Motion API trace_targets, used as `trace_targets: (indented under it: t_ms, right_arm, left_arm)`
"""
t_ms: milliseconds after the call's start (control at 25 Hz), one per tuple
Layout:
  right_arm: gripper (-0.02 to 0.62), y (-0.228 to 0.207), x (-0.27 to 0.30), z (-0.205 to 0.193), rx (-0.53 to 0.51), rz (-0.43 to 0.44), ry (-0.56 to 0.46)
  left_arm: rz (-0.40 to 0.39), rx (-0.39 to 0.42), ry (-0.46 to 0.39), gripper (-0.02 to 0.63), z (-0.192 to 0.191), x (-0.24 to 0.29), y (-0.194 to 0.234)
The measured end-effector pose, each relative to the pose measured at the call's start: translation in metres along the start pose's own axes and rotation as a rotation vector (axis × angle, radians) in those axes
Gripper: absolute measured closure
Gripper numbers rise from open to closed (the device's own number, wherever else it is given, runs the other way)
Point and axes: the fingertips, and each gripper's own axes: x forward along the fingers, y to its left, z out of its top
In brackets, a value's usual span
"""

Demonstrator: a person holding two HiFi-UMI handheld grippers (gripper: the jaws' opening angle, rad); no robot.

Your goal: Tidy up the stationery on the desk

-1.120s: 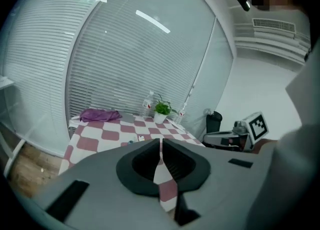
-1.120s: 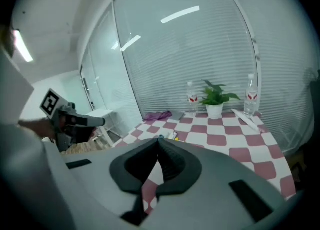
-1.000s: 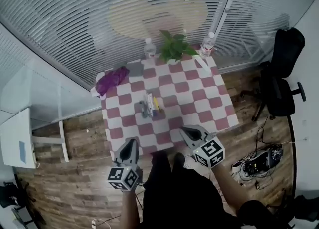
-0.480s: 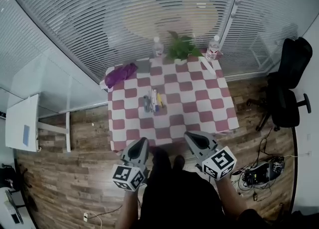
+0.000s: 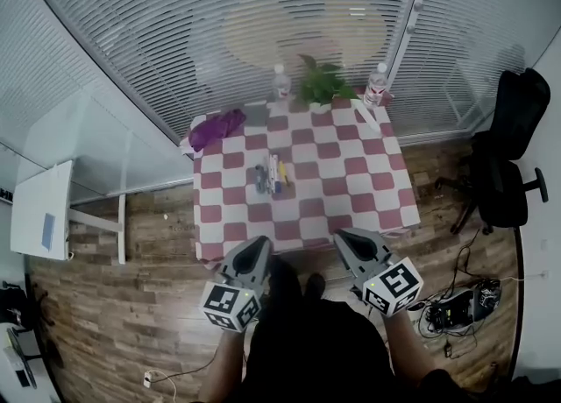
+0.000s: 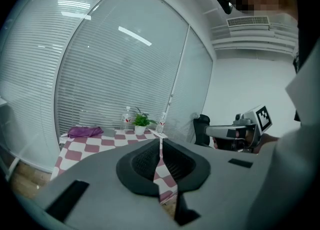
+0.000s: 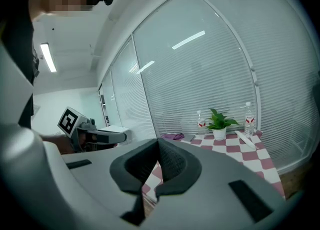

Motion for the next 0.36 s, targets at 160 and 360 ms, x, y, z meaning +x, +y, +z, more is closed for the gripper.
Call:
trace_targets:
  t_ms: [160,360]
  right_arm:
    - [0.574,0.0037,0.0012,0.002,-0.008,0.009,-0.001]
    - [0.574,0.0075,0.0065,0.0034,-0.022,0.019,0.003]
  left_arm:
    - [-0.001,0.002,0.006,0.563,-0.0024,-0.0044,-0.0007]
    - [-0.007,-0.005,0.018,0.563,-0.0056,-0.0062,-0.0003]
